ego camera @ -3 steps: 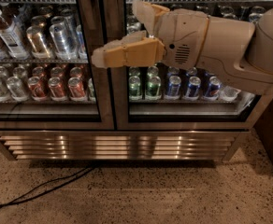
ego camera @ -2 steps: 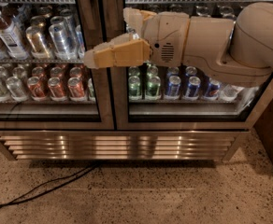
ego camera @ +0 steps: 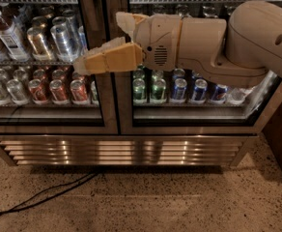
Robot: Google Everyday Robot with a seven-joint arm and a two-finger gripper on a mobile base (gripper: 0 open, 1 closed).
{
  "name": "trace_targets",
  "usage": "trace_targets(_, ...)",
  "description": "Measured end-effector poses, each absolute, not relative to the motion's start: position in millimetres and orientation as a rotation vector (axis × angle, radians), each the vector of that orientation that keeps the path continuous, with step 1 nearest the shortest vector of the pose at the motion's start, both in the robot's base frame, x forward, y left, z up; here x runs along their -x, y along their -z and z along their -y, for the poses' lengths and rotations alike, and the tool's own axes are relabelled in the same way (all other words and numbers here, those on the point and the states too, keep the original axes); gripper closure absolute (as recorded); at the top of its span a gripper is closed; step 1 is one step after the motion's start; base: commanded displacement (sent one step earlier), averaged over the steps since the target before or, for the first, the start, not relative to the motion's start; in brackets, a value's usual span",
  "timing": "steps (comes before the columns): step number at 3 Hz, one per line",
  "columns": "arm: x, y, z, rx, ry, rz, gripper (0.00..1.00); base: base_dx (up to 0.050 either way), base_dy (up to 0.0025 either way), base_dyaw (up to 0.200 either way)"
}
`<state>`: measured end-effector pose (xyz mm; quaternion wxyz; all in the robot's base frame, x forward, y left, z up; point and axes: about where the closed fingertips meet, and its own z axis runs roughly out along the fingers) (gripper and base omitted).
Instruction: Open left fridge door
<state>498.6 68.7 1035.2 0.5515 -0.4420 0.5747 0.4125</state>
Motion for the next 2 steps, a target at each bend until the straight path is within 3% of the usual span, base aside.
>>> trace_targets(2,-498.6,-1039.2,-67.6,0.974,-0.949,-1.349,0.00,0.000,0.00000,0.000)
